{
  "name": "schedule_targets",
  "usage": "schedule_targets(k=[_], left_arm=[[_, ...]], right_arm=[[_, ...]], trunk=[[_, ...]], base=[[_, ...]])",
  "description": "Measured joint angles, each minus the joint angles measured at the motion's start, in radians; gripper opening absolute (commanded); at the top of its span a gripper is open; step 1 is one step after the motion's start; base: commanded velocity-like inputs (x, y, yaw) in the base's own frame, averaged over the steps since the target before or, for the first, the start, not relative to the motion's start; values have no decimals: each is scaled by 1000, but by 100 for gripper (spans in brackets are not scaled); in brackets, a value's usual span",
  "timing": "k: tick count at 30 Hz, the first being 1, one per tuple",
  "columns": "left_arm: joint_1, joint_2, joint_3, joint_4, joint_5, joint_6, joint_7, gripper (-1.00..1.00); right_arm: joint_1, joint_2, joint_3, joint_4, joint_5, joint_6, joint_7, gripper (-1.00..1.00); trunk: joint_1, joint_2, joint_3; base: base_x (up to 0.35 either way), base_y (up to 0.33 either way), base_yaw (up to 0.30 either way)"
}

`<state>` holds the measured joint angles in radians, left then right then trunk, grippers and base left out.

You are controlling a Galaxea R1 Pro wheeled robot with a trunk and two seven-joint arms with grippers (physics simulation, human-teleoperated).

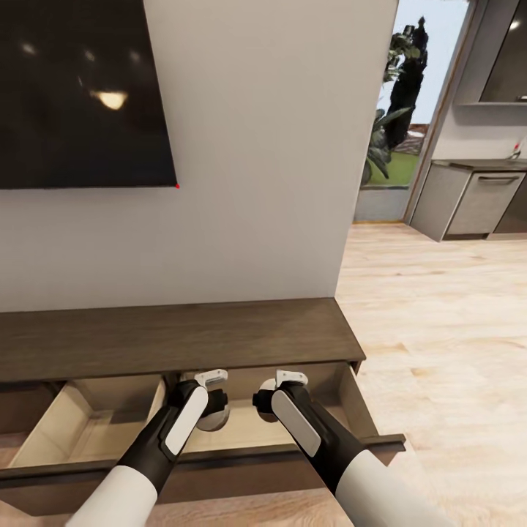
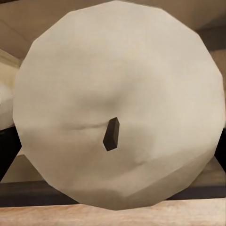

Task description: Place each of the two pumpkins and all three candles from the living room inside a cabinet in the living room (use any cabinet), then make sure every cabinet is closed, and position the cauldron so it is next to a table in the living room.

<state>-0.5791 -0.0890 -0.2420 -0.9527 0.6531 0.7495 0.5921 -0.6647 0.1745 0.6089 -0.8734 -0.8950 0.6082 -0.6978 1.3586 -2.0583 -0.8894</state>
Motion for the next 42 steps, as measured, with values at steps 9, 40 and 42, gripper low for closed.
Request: schedule_targets(k=[9,40,42], left_arm=[[0,0,0,1,0,0,0,-100],[0,0,1,1,2,0,1,-100],[0,-1,0,-1,0,0,2,-100]], right_arm=[[0,0,0,0,0,0,1,-100],[0,0,0,-1,0,-1,2,-100],[0,0,0,-1,0,-1,2,-100]], trunk=[[35,-63,-28],[57,-105,-47],[58,-105,-47]], base=[[0,0,0],[34,10,0],[28,0,0]])
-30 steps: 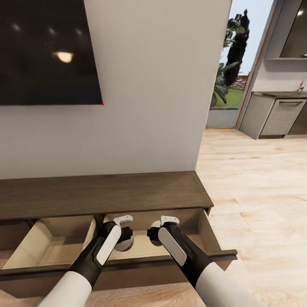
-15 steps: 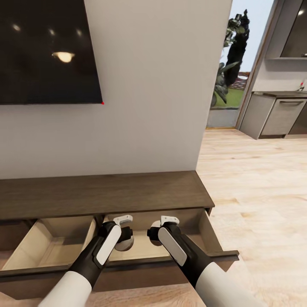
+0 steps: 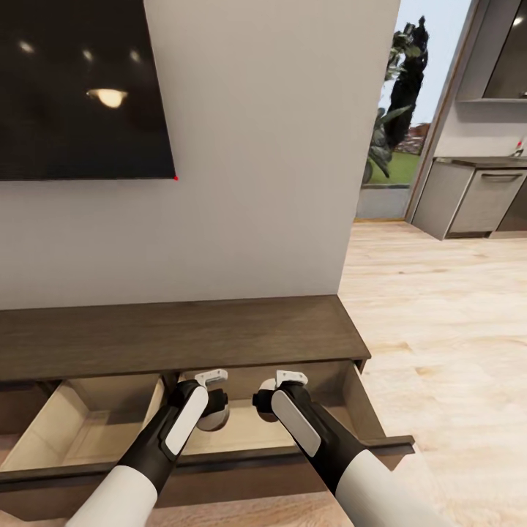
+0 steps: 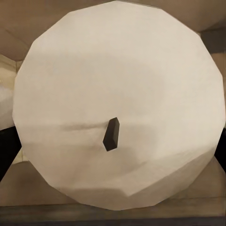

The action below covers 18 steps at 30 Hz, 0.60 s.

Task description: Place each of the two pumpkins and all three candles from the living room inside a cabinet in the living room (use any cabinet), then make sure every cabinet is closed, and position the cauldron so it is next to a table in the living room.

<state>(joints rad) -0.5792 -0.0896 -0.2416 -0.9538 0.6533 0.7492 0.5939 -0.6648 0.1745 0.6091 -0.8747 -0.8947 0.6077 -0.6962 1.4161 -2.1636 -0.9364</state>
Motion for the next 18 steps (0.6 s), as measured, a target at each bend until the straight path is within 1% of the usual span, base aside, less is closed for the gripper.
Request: schedule_targets(k=[8,18], left_arm=[[0,-1,0,-2,-3,-1,1,-100],[0,-3,-1,-2,-2,-1,1,-100]], right_arm=[[0,0,0,1,0,0,0,-100],[0,0,0,1,0,1,0,-100]], trunk=[[0,0,0],[38,-70,-31]], base=[[4,0,0],[0,0,0]])
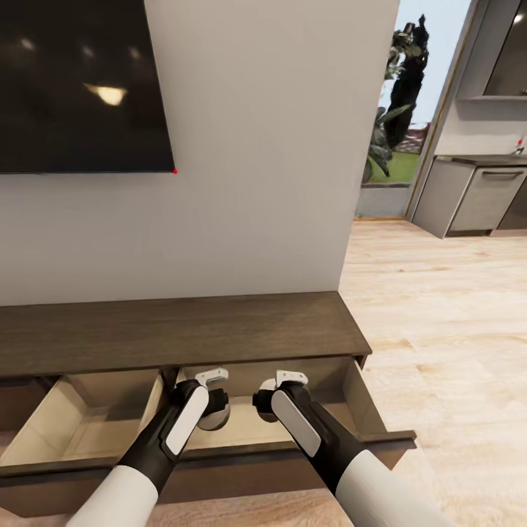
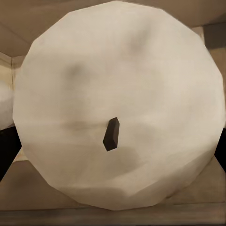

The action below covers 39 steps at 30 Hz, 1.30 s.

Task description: Place each of the two pumpkins and all three candles from the living room inside a cabinet in the living room (use any cabinet), then make sure every cabinet is closed, and position the cauldron so it is next to a table in the living room.

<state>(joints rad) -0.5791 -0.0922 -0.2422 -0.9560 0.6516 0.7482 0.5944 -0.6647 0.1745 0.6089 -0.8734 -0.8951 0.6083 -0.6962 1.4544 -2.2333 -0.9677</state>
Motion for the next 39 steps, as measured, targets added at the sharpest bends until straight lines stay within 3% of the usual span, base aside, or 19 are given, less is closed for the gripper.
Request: schedule_targets(k=[10,39], left_arm=[[0,0,0,1,0,0,0,-100],[0,0,3,0,3,-1,1,-100]], right_arm=[[0,0,0,0,0,0,0,-100],[0,0,0,-2,0,-1,0,-100]], trunk=[[38,-70,-31],[38,-70,-31]], base=[[0,0,0],[35,-13,0]])
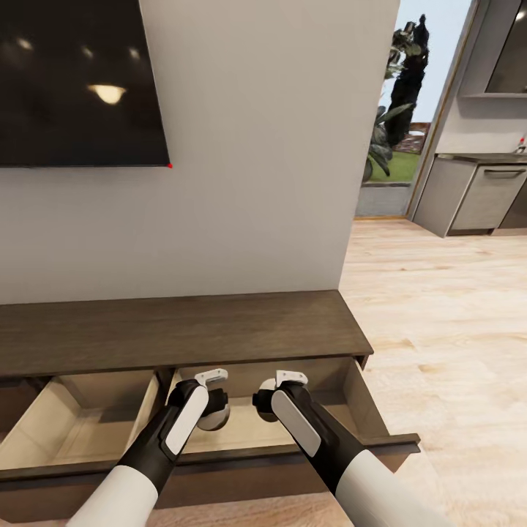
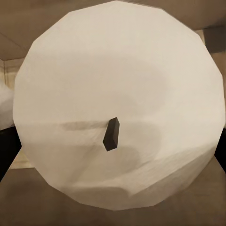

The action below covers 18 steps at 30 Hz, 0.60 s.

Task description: Place each of the two pumpkins and all three candles from the living room inside a cabinet in the living room (use any cabinet), then make sure every cabinet is closed, and position the cauldron so it is next to a table in the living room.

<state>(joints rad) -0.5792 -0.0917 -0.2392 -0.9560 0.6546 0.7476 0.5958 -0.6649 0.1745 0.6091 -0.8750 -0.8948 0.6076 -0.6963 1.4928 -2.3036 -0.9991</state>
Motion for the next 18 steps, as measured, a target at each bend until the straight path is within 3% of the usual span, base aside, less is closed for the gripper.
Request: schedule_targets(k=[18], left_arm=[[0,0,-1,0,0,1,0,-100]], right_arm=[[0,0,0,2,0,1,0,-100]], trunk=[[61,-112,-50]], base=[[0,0,0]])
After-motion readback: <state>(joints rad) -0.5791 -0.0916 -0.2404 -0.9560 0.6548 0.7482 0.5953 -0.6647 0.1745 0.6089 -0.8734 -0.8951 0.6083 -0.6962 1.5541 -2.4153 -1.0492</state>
